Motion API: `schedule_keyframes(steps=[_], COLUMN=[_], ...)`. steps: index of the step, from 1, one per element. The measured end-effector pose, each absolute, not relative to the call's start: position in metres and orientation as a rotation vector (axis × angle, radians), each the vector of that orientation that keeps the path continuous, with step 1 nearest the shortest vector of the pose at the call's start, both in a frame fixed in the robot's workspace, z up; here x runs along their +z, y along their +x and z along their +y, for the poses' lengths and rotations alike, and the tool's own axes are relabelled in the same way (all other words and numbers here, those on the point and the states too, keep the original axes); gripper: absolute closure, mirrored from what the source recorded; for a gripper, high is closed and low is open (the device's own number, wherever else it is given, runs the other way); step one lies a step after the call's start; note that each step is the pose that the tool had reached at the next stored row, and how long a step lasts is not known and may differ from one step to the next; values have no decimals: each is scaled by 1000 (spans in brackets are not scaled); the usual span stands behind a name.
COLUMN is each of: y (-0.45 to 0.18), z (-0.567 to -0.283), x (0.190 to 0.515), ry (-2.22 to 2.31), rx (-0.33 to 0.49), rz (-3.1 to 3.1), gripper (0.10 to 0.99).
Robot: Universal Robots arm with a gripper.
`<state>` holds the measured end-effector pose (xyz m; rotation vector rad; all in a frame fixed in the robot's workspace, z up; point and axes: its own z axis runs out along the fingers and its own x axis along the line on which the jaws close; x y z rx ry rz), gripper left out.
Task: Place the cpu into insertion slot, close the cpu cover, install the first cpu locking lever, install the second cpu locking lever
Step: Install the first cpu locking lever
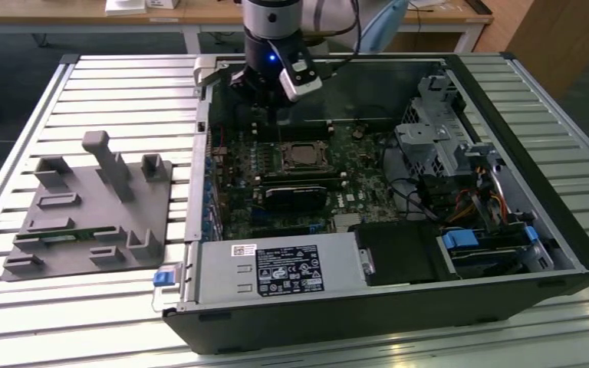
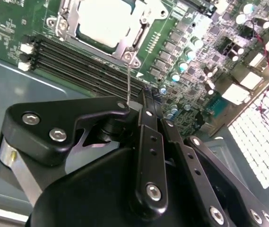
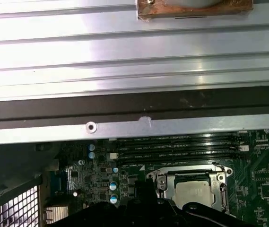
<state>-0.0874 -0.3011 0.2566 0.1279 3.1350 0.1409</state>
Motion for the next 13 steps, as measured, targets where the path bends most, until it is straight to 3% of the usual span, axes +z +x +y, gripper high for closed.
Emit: schedule_keyframes(steps=[13], y=[-57], z=[-301], x=[255], ry=[127], rx=[161], rz=[3136], gripper=[980])
